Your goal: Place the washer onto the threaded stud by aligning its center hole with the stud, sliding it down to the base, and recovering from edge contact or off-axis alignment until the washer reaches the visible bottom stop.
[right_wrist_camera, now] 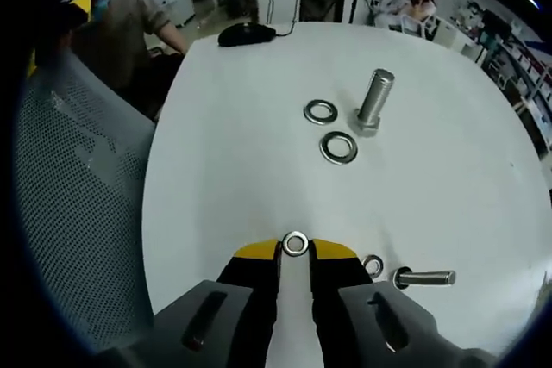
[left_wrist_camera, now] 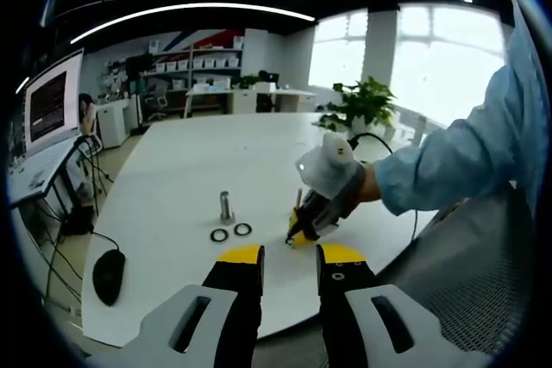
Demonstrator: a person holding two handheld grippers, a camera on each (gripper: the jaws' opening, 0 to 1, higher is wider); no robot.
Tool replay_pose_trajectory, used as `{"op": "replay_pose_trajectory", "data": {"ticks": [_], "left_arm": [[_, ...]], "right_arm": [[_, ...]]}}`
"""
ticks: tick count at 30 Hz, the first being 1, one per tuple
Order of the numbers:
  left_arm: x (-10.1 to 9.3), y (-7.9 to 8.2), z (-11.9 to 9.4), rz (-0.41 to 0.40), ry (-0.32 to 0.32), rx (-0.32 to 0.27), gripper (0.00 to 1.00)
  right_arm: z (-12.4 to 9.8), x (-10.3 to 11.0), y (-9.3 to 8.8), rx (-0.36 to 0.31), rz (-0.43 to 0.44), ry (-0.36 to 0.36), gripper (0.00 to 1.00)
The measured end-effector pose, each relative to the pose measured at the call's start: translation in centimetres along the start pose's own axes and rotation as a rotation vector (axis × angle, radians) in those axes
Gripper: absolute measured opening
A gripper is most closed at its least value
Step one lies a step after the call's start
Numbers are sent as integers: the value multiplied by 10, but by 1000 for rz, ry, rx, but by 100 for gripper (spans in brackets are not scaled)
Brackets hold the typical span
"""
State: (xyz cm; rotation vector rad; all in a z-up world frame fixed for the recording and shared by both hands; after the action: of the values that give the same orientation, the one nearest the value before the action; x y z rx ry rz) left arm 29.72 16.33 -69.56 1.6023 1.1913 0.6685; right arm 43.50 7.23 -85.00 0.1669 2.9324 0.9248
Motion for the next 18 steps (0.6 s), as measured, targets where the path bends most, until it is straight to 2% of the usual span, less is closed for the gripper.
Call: {"op": "replay_pose_trajectory", "data": {"ticks": [7,18], "left_arm": [[0,0,0,-1,-3,0,22],[-1,0,0,3,-8,-1,22]], "right_arm": [[-11,-3,4,-18,-12,-22,14],[-47,-29,15,-79,-1,-121,14]]}}
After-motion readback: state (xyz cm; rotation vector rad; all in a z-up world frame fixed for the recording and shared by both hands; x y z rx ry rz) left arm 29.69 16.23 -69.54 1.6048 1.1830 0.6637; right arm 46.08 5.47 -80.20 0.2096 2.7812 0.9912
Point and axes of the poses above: the point that each gripper's makers call its tool centre point, and the gripper's own axes: z roughly forward along the fingers, x roughly to its left, y roughly out of its top, the point moved 3 cm from there along -z, roughly backward along the fingers, and after that the axes turned 5 degrees about -x, right-handed, at the moved point
